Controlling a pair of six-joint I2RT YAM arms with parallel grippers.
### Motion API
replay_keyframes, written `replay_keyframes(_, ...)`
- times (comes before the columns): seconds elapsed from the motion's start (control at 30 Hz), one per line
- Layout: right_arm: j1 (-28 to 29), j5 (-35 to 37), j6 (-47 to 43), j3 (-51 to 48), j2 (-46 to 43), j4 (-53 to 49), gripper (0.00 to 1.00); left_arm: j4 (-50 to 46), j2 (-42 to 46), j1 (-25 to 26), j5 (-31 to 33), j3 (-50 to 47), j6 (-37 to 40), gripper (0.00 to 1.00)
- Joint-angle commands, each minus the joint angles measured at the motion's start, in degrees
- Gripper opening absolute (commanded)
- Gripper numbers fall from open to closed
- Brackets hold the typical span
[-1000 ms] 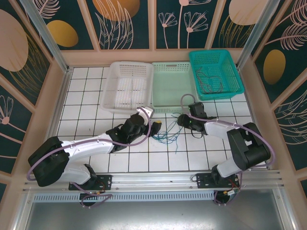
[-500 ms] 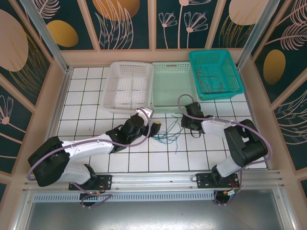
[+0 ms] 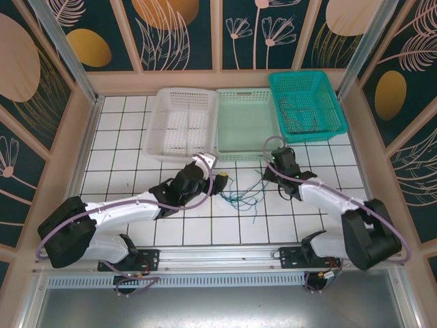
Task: Untangle the cables
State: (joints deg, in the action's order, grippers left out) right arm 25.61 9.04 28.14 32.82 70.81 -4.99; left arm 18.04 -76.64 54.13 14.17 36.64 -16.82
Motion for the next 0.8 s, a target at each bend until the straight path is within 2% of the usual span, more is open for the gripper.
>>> replay_keyframes(0.0, 0.27, 2.29, -2.73, -2.85, -7.32, -0.58, 0.0, 2.25, 0.62, 0.36, -0.03, -0.05, 0.04, 0.77)
replay_keyframes(0.17, 0.23, -1.52, -4.98, -6.48, -19.24, 3.52, 0.0, 3.6, -1.32, 0.36, -3.57, 1.76, 0.02, 0.77)
replay_keyframes(0.27, 0.23, -3.43, -5.93, -6.45, -22.25, 4.18, 0.0, 4.71, -3.51, 0.36, -6.63, 3.33, -0.04, 0.76)
replay_keyframes(0.57, 1.85, -15.91, -6.9, -6.01, -23.38, 14.34, 0.0, 7.45, -9.8, 0.36, -17.54, 8.75, -0.63, 0.7)
replay_keyframes(0.77, 3.18, -17.56, -7.42, -3.13, -20.02, 15.03, 0.0, 11.48, -11.56, 0.36, -25.76, 10.02, -0.32, 0.67)
